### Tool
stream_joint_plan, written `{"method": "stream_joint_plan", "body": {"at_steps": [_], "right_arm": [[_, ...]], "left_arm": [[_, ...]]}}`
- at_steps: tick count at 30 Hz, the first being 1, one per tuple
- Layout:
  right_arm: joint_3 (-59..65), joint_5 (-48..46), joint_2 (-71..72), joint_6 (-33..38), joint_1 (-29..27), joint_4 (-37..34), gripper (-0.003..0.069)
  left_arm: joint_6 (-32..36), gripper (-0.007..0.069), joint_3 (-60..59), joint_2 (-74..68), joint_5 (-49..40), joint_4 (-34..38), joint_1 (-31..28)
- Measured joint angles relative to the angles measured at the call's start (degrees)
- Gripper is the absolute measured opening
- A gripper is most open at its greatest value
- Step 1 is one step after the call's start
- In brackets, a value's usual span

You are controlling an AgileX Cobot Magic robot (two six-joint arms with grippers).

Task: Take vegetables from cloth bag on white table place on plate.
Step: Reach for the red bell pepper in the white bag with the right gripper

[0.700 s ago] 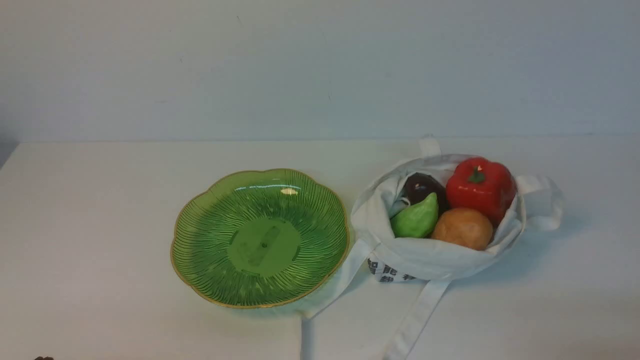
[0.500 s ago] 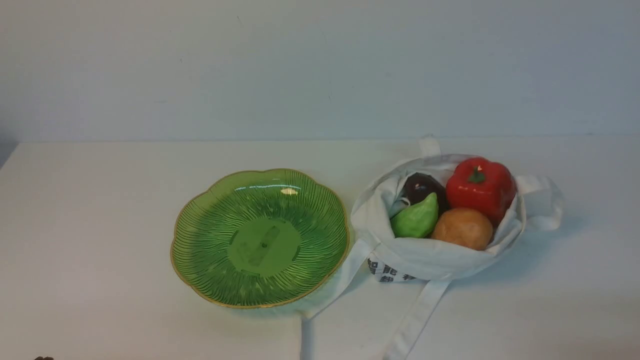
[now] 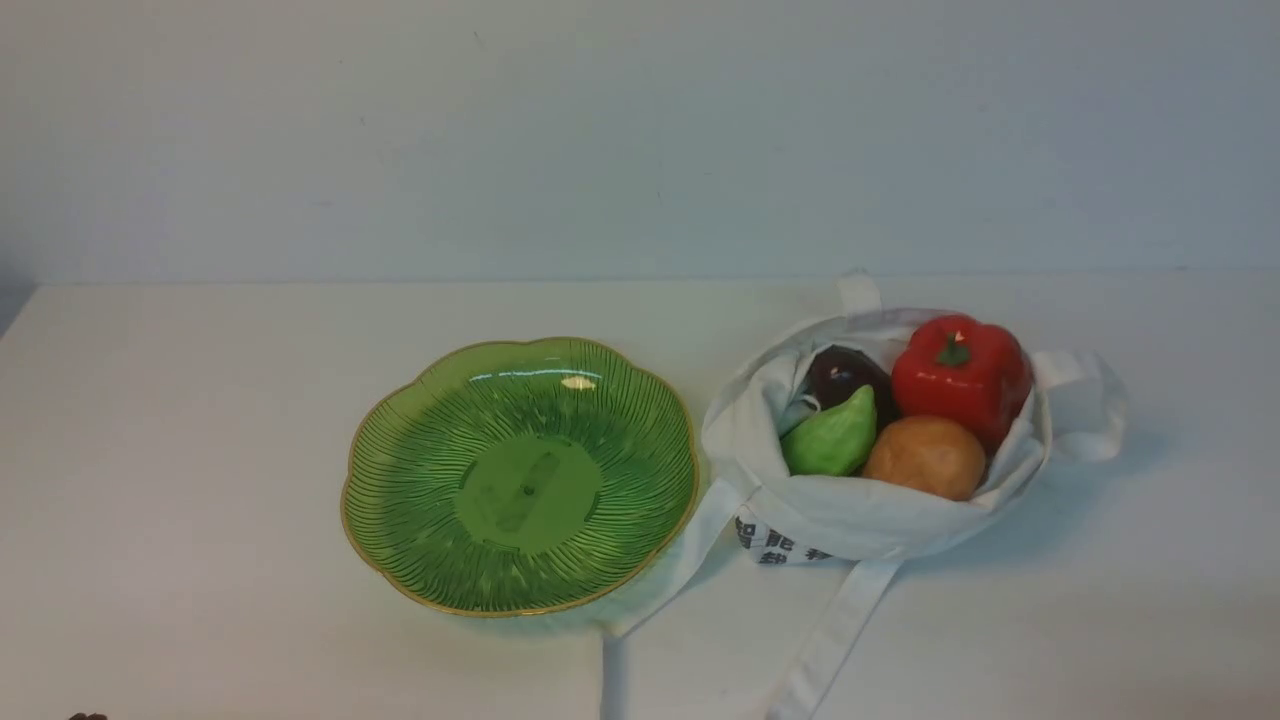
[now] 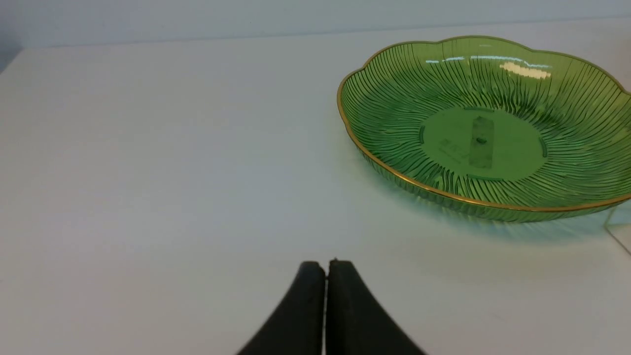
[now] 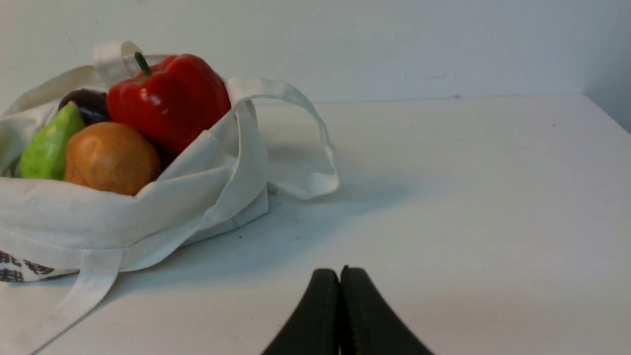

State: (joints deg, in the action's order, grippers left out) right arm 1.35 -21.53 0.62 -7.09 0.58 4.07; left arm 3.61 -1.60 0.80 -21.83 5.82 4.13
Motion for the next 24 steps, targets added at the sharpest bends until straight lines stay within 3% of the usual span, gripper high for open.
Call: {"method": "stream_joint_plan", "body": {"at_steps": [8, 18, 24], "right_arm": [[0.0, 0.74, 0.0, -0.63, 0.06, -1.52, -0.0015], [0.28, 17.72, 0.0, -9.82, 0.27, -28.24, -0.0015], [0.28, 20.17, 0.0, -10.46, 0.27, -31.74, -0.0015]], "left_arm": [[0.0, -0.0008, 0.0, 0.0, 0.0, 0.0, 0.0], [0.0, -0.0008, 0.0, 0.0, 0.0, 0.0, 0.0], [0.0, -0.0008, 0.0, 0.0, 0.0, 0.0, 0.0]]}}
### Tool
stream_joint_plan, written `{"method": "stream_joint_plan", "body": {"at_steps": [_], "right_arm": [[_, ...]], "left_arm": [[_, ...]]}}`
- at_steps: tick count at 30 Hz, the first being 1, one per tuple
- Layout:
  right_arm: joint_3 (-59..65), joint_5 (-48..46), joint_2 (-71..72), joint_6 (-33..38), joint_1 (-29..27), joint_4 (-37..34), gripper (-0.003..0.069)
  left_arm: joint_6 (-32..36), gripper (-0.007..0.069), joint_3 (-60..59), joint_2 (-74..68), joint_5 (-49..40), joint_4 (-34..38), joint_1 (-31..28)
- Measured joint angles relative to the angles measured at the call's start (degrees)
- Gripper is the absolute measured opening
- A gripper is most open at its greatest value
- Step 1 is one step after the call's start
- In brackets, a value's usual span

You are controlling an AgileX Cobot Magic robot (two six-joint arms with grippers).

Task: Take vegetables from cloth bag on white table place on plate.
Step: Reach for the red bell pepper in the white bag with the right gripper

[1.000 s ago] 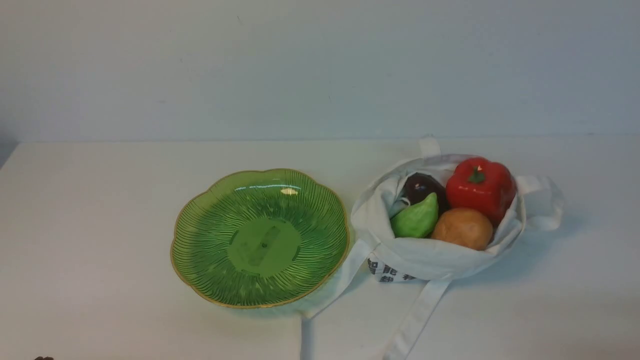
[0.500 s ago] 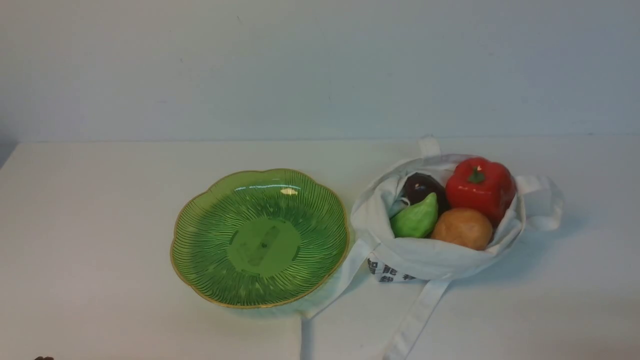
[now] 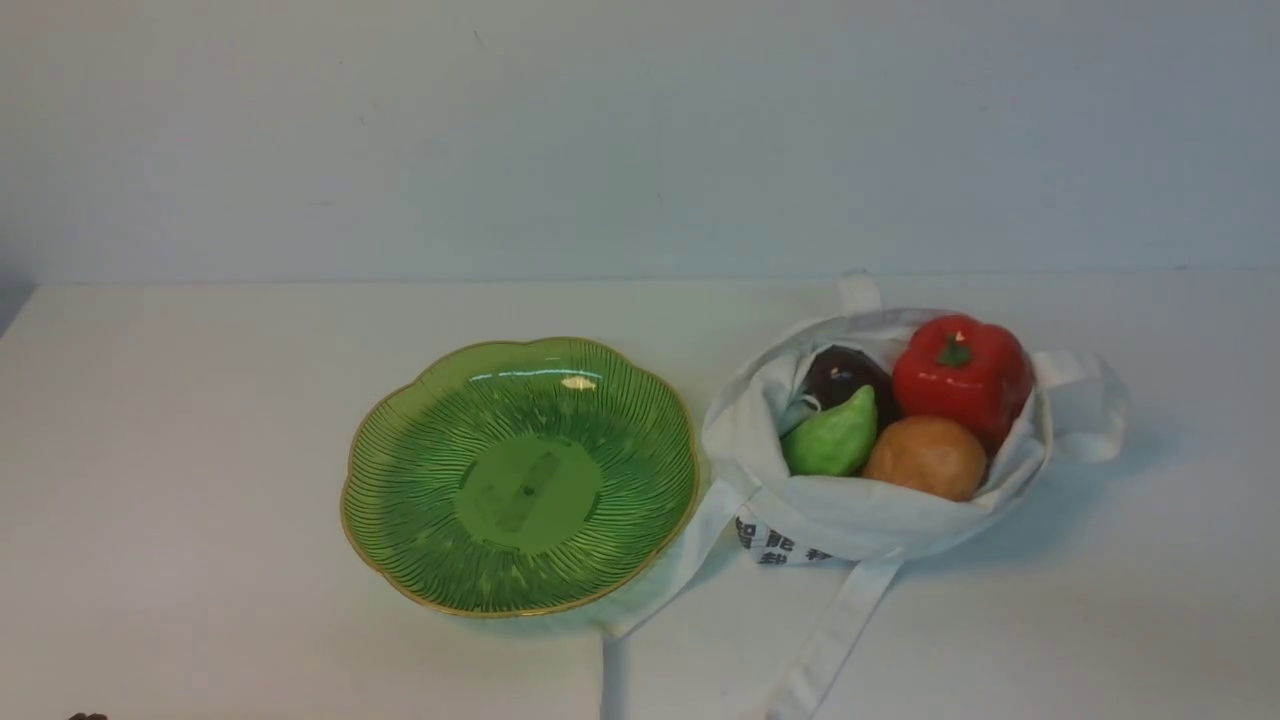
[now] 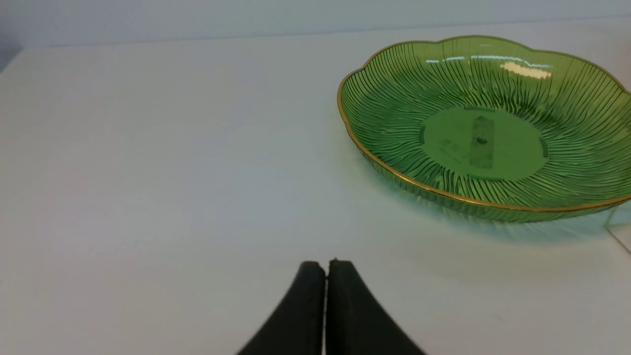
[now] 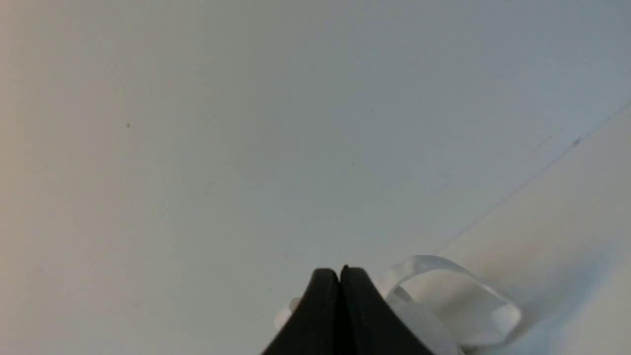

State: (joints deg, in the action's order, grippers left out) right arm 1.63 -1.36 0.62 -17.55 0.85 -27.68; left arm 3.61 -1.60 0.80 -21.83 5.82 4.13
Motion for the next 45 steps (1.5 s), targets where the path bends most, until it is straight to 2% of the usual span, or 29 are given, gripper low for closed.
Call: {"method": "stream_joint_plan", "body": {"at_steps": [4, 8, 12, 14, 15, 17, 21, 25, 31, 35, 42, 45], "right_arm": [[-0.92, 5.88, 0.0, -3.36, 0.11, -3.67, -0.0015], [-10.2, 2.98, -1.92, -2.77, 0.8, 0.07, -0.0015], [-24.85, -8.47, -11.59, 0.06, 2.27, 7.9, -0.0015], [-36.6, -20.53, -22.58, 5.03, 4.16, 11.16, -0.0015], [-36.6, -21.54, -22.58, 5.03, 4.16, 11.16, -0.0015], [-45.02, -33.02, -32.96, 11.53, 6.12, 12.13, -0.0015], [-58.41, -47.9, -50.89, 24.26, 8.77, 12.88, -0.0015], [-67.36, -54.93, -66.12, 28.68, 10.69, 13.63, -0.0015], [-79.17, -59.95, -83.21, 28.07, 15.69, 19.07, -0.0011], [-88.88, -65.71, -94.27, 22.67, 19.52, 26.63, -0.0009], [-92.47, -67.72, -100.08, 15.84, 21.15, 34.96, 0.0011], [-92.59, -65.47, -100.78, 14.82, 21.15, 35.74, 0.0067]], "left_arm": [[0.0, -0.0008, 0.0, 0.0, 0.0, 0.0, 0.0], [0.0, -0.0008, 0.0, 0.0, 0.0, 0.0, 0.0], [0.0, -0.0008, 0.0, 0.0, 0.0, 0.0, 0.0], [0.0, -0.0008, 0.0, 0.0, 0.0, 0.0, 0.0], [0.0, -0.0008, 0.0, 0.0, 0.0, 0.0, 0.0], [0.0, -0.0008, 0.0, 0.0, 0.0, 0.0, 0.0], [0.0, -0.0008, 0.0, 0.0, 0.0, 0.0, 0.0], [0.0, -0.0008, 0.0, 0.0, 0.0, 0.0, 0.0], [0.0, -0.0008, 0.0, 0.0, 0.0, 0.0, 0.0], [0.0, -0.0008, 0.0, 0.0, 0.0, 0.0, 0.0], [0.0, -0.0008, 0.0, 0.0, 0.0, 0.0, 0.0], [0.0, -0.0008, 0.0, 0.0, 0.0, 0.0, 0.0]]}}
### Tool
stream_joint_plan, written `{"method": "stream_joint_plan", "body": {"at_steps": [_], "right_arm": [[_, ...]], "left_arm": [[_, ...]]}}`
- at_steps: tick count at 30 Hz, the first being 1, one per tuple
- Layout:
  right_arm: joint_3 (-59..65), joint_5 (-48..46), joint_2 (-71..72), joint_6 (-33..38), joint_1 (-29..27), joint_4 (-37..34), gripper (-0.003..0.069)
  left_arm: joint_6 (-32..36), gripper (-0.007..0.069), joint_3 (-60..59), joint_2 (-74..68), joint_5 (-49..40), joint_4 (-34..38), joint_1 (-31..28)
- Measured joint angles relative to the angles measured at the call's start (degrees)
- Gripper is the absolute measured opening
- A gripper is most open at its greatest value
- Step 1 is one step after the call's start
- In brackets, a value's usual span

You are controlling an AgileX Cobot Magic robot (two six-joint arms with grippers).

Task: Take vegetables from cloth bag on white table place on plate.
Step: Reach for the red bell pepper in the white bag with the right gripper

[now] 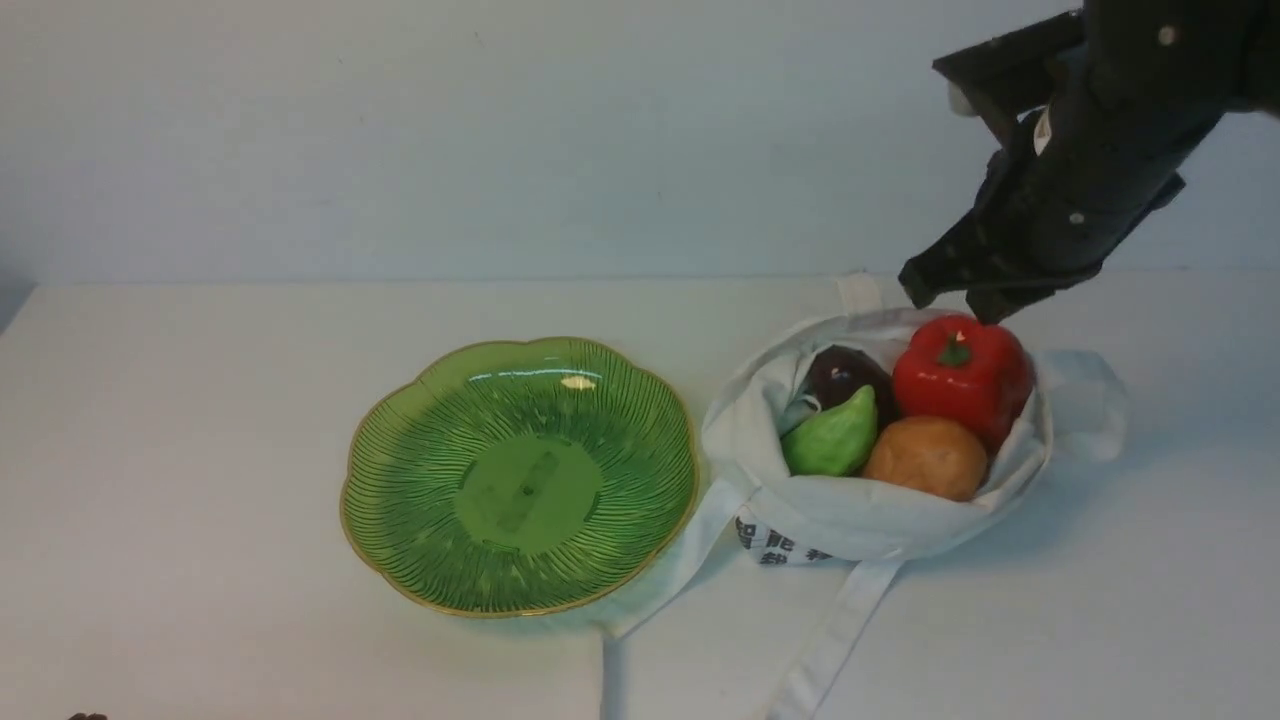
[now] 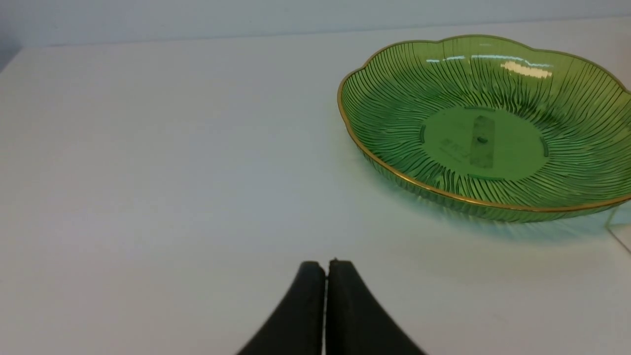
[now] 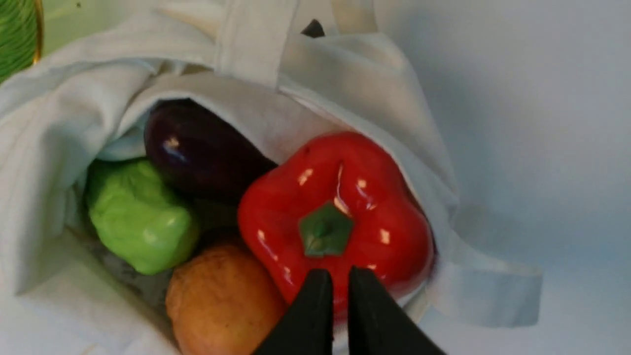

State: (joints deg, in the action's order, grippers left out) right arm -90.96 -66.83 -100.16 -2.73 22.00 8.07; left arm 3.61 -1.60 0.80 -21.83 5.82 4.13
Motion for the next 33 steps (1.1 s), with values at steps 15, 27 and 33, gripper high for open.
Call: {"method": "stream_joint_plan", "body": {"at_steps": [15, 27, 33], "right_arm": [[-0.06, 3.35, -5.38, -0.11, 0.0, -0.58, 0.033], [-0.06, 2.99, -7.65, 0.34, 0.0, 0.76, 0.0107], [-0.06, 2.69, -7.45, 2.43, 0.0, 0.25, 0.0021]], "left_arm": [[0.0, -0.0008, 0.0, 0.0, 0.0, 0.0, 0.0], [0.0, -0.0008, 0.0, 0.0, 0.0, 0.0, 0.0], [0.0, -0.0008, 0.0, 0.0, 0.0, 0.0, 0.0]]}}
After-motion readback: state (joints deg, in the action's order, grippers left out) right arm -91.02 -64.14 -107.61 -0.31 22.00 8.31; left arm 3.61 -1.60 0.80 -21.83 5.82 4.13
